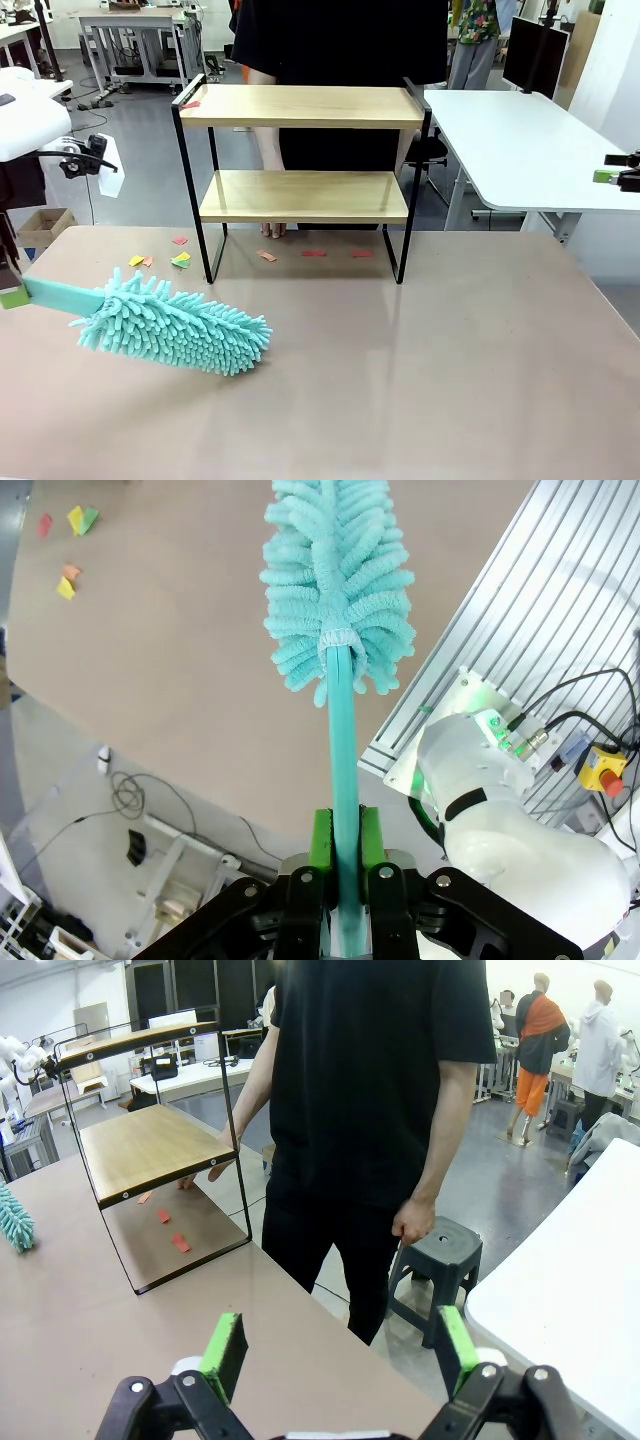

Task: Clean the shelf.
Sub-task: Clean the specific section of the Shelf indicated by the human with the Duster.

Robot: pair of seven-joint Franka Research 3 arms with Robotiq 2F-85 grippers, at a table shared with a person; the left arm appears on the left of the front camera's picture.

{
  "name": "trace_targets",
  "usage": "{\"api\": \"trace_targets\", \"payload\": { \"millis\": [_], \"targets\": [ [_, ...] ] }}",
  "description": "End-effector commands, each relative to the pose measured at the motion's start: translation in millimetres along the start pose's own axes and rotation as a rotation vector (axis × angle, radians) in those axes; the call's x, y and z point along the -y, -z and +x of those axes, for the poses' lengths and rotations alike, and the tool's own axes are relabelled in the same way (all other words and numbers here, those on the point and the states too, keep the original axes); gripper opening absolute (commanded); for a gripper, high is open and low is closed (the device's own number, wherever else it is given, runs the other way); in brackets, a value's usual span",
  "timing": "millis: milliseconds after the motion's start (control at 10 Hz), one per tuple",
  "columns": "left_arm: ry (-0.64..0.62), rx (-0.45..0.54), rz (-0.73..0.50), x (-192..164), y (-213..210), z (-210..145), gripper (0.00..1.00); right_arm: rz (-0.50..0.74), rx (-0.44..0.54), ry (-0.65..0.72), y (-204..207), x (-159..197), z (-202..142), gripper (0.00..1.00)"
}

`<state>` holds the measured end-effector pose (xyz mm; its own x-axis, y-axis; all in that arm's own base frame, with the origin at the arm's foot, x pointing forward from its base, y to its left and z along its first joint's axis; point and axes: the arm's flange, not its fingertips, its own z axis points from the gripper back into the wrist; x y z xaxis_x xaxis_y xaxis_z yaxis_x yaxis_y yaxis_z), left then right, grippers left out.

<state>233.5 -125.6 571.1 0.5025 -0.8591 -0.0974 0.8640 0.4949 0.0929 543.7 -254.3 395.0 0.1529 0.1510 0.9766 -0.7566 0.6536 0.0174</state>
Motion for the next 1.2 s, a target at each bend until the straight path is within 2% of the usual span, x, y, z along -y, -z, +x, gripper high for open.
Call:
{"api": "trace_targets", "payload": {
  "millis": [0,100,300,700,900,1100],
  "targets": [
    [-0.01,0.013,-0.024,1.6,-2.0,-1.2,0.13,0.003,-0.002,-0.005,0.9,-0.9,2.7,1.0],
    [0.0,0.0,0.0,0.0,0.0,0.0,0.13,0.003,-0.002,-0.005,0.9,-0.9,2.7,1.0],
    [-0.079,0.062,-0.085,13.2,-1.8,25.8,0.13,0.003,-0.002,-0.005,0.9,-0.9,2.7,1.0],
    [-0.33,0.218,-0.217,61.7,-11.9,64.8,0.13,0.003,-0.002,-0.005,0.9,-0.9,2.7,1.0],
    [-0.522,0.282,-0.152,92.2,-14.2,92.8,0.13,0.003,-0.002,-0.005,0.9,-0.9,2.7,1.0],
    [-0.622,0.3,-0.196,112.6,-6.1,130.1,0.13,0.003,-0.002,-0.005,0.9,-0.9,2.7,1.0]
  ]
}}
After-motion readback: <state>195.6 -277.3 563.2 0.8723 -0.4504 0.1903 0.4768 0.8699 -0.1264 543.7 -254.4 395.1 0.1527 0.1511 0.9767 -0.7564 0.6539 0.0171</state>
